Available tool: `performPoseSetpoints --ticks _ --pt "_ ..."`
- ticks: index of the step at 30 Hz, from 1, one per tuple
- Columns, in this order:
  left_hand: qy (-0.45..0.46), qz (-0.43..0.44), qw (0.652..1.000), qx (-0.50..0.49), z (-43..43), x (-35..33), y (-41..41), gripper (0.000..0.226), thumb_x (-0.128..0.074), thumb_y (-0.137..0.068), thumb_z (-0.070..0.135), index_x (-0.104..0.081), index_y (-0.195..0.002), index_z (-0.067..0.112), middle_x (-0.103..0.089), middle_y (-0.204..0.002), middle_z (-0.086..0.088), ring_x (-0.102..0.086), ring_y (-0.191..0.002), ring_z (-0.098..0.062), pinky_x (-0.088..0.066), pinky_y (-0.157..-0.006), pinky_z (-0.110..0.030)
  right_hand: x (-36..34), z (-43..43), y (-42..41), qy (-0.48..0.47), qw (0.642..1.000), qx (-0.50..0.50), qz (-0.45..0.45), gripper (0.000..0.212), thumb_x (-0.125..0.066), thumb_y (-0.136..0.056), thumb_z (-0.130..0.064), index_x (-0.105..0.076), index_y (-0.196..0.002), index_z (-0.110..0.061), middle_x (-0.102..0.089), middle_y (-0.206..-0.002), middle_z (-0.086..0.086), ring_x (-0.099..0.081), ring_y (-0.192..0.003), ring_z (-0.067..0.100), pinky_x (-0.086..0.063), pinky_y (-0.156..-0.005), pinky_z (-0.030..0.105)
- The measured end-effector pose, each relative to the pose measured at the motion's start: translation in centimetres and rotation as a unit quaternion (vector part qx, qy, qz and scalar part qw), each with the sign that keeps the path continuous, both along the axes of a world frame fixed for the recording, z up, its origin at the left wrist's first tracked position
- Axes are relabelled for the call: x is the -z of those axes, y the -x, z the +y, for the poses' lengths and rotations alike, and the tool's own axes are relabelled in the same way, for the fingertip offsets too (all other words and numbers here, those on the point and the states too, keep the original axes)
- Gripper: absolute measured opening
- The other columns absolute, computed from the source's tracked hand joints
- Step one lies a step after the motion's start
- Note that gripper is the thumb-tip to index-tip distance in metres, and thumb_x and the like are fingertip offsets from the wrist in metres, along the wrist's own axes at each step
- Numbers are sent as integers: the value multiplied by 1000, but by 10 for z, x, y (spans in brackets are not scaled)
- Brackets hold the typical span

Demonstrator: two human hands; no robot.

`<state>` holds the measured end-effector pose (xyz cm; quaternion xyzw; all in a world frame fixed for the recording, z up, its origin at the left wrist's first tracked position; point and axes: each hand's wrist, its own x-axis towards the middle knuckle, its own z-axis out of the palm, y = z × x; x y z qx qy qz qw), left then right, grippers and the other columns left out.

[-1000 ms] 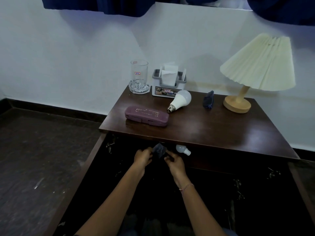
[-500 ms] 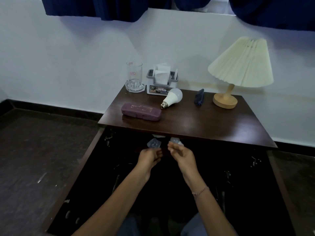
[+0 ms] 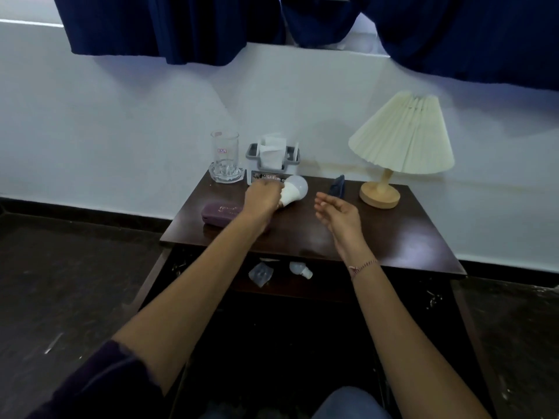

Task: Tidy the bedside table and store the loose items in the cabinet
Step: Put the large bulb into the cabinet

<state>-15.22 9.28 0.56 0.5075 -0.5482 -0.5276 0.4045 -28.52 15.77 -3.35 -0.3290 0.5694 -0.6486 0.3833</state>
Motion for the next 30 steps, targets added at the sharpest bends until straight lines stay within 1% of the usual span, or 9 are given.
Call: performPoseSetpoints --ticks 2,6,9,11,14,20,23,26,30 --pt "42 -155 986 46 -24 -11 3 24 -42 -90 5 -56 -70 4 -59 -95 -28 -61 -78 -32 -46 -59 -30 -6 -27 6 -18 999 2 34 31 -46 -91 3 -58 -119 -1 -60 -114 10 -55 -103 15 -46 -95 27" --pt "138 -386 906 101 -58 -16 10 27 -52 -86 7 -62 -106 -7 -63 -113 -24 -59 -106 -35 -48 -86 -39 -13 -77 12 -61 986 13 156 44 -50 -85 8 -56 -125 -9 -53 -134 8 -52 -119 22 -45 -103 37" --pt "166 -471 856 132 -68 -9 15 33 -67 -79 12 -63 -108 -3 -64 -114 -20 -60 -108 -32 -47 -81 -33 -12 -103 12 -96 963 9 253 51 -51 -85 9 -50 -132 -10 -47 -142 10 -46 -127 26 -39 -107 32" --pt "162 -494 844 136 -73 2 18 39 -73 -75 16 -62 -109 0 -63 -117 -17 -60 -110 -31 -48 -81 -33 -8 -112 12 -119 945 3 304 51 -50 -85 8 -48 -133 -10 -47 -142 11 -45 -128 27 -36 -106 30" --pt "146 -504 840 135 -80 13 17 45 -75 -73 19 -60 -113 4 -61 -121 -14 -58 -113 -30 -49 -83 -35 -2 -120 13 -136 939 -1 316 48 -47 -87 6 -49 -132 -7 -49 -140 12 -46 -128 28 -35 -106 31" --pt "166 -512 832 137 -81 13 23 37 -74 -73 14 -62 -106 3 -65 -114 -14 -61 -106 -29 -45 -72 -32 6 -120 13 -128 966 1 225 44 -44 -88 -3 -49 -132 -5 -51 -138 13 -49 -124 27 -39 -102 31" --pt "176 -516 829 125 -75 13 23 36 -75 -70 17 -64 -103 7 -66 -111 -11 -62 -105 -28 -43 -68 -32 9 -115 22 -123 977 18 175 40 -44 -88 -1 -54 -127 -4 -56 -132 14 -53 -121 28 -43 -105 42" --pt "185 -512 830 123 -69 14 21 39 -78 -67 22 -67 -103 11 -67 -109 -8 -62 -103 -26 -45 -70 -31 9 -104 32 -111 988 26 107 35 -48 -88 0 -58 -121 -5 -60 -126 14 -57 -115 27 -48 -100 45" --pt "199 -497 835 126 -56 12 22 39 -74 -68 19 -69 -106 15 -68 -109 -9 -63 -104 -27 -51 -79 -35 8 -84 40 -90 992 34 86 35 -50 -88 2 -58 -122 -6 -59 -128 13 -56 -115 26 -50 -97 45"
